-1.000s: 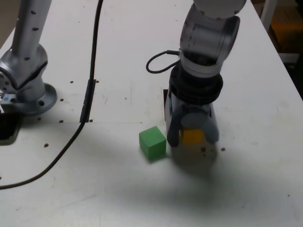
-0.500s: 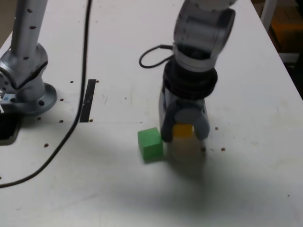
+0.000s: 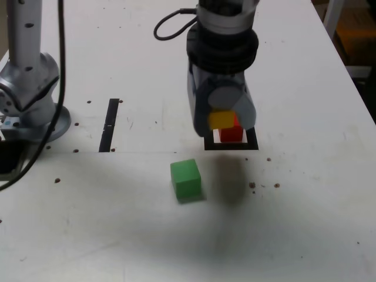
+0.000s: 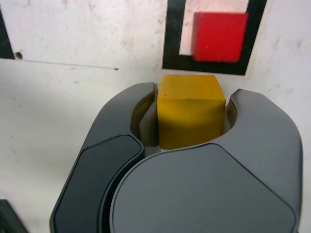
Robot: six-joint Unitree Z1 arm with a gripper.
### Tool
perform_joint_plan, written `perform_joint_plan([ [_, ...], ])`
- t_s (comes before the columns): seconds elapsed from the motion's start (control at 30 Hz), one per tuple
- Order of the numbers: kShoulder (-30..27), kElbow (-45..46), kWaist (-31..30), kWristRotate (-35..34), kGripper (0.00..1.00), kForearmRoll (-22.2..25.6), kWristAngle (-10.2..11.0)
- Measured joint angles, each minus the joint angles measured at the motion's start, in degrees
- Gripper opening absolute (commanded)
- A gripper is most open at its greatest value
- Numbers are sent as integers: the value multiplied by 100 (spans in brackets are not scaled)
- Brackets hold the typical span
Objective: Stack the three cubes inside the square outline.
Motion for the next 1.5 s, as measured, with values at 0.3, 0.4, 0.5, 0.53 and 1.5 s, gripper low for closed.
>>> perform_joint_plan([
  [0.3,250,-89,570,564,28,-97,39],
  [0.4,320,-89,722,726,28,-105,25],
  [0.5,368,-89,807,790,28,-107,19],
  [0.53,369,-89,848,838,28,-107,18],
  [1.5,494,29,972,1123,64,-292,-359],
])
